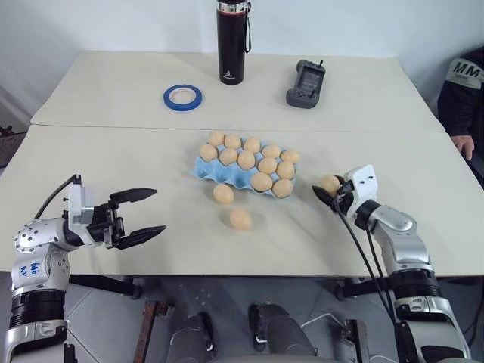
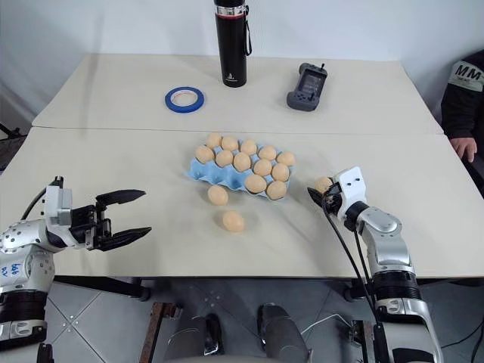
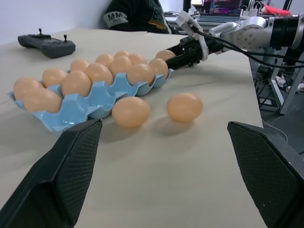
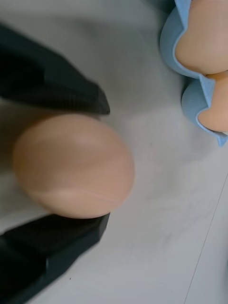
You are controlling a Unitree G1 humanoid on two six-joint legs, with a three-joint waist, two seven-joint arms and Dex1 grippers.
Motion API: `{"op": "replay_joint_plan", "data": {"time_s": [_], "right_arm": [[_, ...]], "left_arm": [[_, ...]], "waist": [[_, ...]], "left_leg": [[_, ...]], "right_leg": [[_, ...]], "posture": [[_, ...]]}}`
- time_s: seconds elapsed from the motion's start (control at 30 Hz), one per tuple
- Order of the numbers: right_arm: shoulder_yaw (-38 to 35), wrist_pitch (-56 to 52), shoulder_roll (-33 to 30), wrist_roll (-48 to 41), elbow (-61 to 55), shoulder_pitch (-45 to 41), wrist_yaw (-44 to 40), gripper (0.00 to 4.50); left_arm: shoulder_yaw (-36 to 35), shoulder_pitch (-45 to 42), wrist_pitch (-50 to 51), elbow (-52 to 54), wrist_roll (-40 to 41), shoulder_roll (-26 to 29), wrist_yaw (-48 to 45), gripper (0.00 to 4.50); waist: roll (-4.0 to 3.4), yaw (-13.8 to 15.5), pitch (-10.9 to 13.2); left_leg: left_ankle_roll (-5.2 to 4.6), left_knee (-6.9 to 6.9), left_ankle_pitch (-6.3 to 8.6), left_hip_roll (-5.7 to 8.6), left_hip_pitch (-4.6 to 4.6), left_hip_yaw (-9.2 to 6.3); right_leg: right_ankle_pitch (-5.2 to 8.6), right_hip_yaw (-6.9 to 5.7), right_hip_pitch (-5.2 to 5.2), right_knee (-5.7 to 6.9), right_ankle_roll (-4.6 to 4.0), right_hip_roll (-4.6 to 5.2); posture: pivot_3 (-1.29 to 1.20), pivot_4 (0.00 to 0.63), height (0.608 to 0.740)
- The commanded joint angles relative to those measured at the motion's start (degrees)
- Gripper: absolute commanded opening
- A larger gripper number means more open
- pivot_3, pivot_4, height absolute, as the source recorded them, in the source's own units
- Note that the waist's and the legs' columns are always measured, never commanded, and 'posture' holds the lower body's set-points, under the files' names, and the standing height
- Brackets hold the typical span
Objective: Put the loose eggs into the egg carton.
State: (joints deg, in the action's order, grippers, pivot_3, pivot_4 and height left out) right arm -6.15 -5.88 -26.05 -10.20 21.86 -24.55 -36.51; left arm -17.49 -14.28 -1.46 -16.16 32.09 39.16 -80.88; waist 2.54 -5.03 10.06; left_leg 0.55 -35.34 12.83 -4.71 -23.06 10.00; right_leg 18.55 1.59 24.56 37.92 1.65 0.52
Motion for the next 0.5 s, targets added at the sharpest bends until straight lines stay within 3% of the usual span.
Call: {"op": "replay_joint_plan", "data": {"time_s": [0.03, 0.33, 0.5], "right_arm": [[-0.6, 0.4, -0.1, -0.9, -2.6, -0.9, -0.2, 1.78], [0.8, -5.6, 0.6, -4.0, -14.2, -5.0, -1.7, 1.76], [5.1, -11.4, 4.9, -6.0, -20.6, -9.3, -1.7, 1.76]], "left_arm": [[0.0, 0.2, 0.4, 1.9, -0.9, 1.6, 1.2, 4.50], [0.3, -0.2, -0.9, 1.8, -2.2, 1.7, 2.0, 4.50], [0.0, -0.6, -2.7, 1.1, -2.6, 1.3, 2.8, 4.50]], "waist": [[0.00, 0.0, 0.0], [-0.05, -0.3, 0.0], [-0.05, -0.4, 0.0]], "left_leg": [[-0.02, 0.00, 0.01, 0.00, 0.00, 0.00], [-0.03, 0.01, 0.03, -0.01, 0.00, 0.00], [-0.03, 0.06, 0.03, -0.03, 0.00, -0.02]], "right_leg": [[0.00, 0.00, 0.00, 0.00, 0.00, 0.00], [0.00, 0.00, 0.02, 0.03, 0.00, 0.00], [0.02, -0.03, 0.04, 0.03, -0.04, -0.01]], "posture": [[0.00, 0.150, 0.740], [0.00, 0.150, 0.740], [0.00, 0.150, 0.740]]}}
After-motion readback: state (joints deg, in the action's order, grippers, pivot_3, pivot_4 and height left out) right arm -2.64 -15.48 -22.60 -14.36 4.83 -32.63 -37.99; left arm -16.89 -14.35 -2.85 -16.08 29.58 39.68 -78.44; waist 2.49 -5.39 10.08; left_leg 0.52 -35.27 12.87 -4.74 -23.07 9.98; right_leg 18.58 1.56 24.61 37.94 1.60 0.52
